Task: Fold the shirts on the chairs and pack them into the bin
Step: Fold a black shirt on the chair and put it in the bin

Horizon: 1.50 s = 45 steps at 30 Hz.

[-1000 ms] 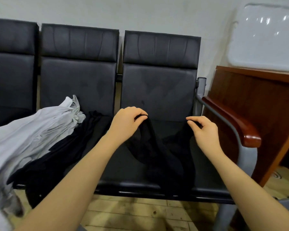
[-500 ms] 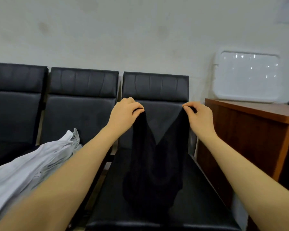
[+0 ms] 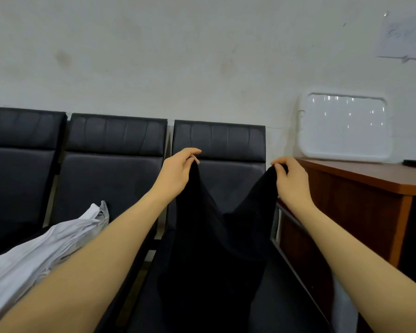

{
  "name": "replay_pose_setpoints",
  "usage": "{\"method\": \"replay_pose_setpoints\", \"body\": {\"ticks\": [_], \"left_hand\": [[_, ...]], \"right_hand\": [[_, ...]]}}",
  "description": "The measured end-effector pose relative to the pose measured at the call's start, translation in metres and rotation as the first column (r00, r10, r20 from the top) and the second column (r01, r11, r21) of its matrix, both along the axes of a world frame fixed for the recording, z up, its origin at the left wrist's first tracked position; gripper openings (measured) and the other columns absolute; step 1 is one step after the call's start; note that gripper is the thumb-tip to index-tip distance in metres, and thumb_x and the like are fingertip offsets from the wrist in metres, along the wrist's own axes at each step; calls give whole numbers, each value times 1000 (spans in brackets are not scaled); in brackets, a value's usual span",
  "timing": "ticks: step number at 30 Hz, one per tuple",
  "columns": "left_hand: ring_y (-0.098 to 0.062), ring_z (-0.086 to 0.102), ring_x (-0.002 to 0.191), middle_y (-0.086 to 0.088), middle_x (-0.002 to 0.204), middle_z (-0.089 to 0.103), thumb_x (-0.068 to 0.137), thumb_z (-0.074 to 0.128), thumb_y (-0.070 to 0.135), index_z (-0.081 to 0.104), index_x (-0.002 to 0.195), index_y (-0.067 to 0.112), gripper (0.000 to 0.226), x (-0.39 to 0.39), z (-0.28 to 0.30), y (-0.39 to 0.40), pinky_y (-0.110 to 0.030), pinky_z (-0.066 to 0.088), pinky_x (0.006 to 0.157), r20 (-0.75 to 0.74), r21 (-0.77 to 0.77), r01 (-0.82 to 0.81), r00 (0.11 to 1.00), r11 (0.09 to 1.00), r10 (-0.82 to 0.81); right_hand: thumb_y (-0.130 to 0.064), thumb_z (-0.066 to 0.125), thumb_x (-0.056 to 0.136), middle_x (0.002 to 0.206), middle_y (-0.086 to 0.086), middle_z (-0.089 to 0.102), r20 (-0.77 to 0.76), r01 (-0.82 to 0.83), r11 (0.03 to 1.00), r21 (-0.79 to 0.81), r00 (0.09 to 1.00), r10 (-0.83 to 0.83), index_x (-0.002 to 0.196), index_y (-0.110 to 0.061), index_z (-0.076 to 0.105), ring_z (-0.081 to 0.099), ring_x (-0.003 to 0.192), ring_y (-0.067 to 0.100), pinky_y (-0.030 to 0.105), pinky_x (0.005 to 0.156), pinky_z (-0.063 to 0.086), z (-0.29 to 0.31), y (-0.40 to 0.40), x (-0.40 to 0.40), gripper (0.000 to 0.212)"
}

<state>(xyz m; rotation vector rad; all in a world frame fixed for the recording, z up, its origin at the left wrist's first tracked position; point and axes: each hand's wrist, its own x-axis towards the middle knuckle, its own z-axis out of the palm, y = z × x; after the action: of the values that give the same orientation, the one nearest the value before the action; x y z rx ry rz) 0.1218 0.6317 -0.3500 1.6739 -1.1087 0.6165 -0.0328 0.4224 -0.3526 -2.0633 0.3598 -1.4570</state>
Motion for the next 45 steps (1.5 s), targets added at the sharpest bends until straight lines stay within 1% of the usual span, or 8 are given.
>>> {"method": "replay_pose_setpoints", "body": {"ticks": [5,8,13,22,30,35,40,45], "left_hand": [[-5,45,98,-1,114,47,103,31,17,54,120,20,29,8,-23,-6,1,30,82,-136,138,47,990,989,-28],[-16,38,96,-1,103,34,95,51,38,62,100,25,18,16,-30,-4,-22,34,89,-73,390,-42,994,920,76],[-18,29,101,2,106,26,82,68,45,65,96,24,26,30,-46,7,-30,33,92,241,654,-299,953,695,184],[-25,37,91,-11,107,41,91,61,23,60,93,7,16,47,-89,4,-33,33,76,191,342,-484,875,805,445],[-26,44,77,-8,79,53,100,42,17,42,87,9,15,42,-90,8,-36,33,66,-44,216,-471,870,855,490],[-27,51,72,-8,81,54,101,31,12,43,99,9,12,38,-84,9,-42,41,62,-166,182,-441,867,879,469],[-26,45,91,-10,95,49,100,40,26,52,109,11,21,40,-77,12,-35,39,75,-68,199,-385,912,901,405],[-17,30,93,-3,95,39,93,58,30,67,109,17,22,29,-73,15,-29,26,87,-14,129,-379,923,916,384]], "right_hand": [[-4,28,101,85,3,48,-108,-15,999,45,994,20,97,-11,55,43,63,11,10,46,36,-26,-17,4,28],[-6,29,101,79,5,40,-222,-17,1000,23,975,21,89,-16,58,39,54,15,13,41,33,-36,-32,6,34],[-30,58,92,103,4,34,-521,129,988,-80,840,-152,95,-27,64,39,102,26,35,92,36,-54,-44,1,8],[-39,70,83,123,5,34,-696,171,958,-232,658,-286,85,-35,61,31,120,29,35,99,26,-76,-42,-5,10],[-18,55,95,127,7,42,-479,291,920,-262,788,-386,100,-11,61,35,121,32,40,102,22,-82,-47,-5,11],[-8,36,100,78,8,51,-344,153,986,-73,924,-169,92,-8,41,46,67,24,37,59,37,-72,-40,-7,10],[-26,51,96,106,4,44,-395,234,953,-193,870,-294,107,-14,56,43,105,27,41,92,30,-65,-40,-14,17],[-28,58,93,103,3,37,-257,308,926,-217,897,-359,104,-16,65,38,103,30,34,85,19,-63,-37,-26,18]]}}
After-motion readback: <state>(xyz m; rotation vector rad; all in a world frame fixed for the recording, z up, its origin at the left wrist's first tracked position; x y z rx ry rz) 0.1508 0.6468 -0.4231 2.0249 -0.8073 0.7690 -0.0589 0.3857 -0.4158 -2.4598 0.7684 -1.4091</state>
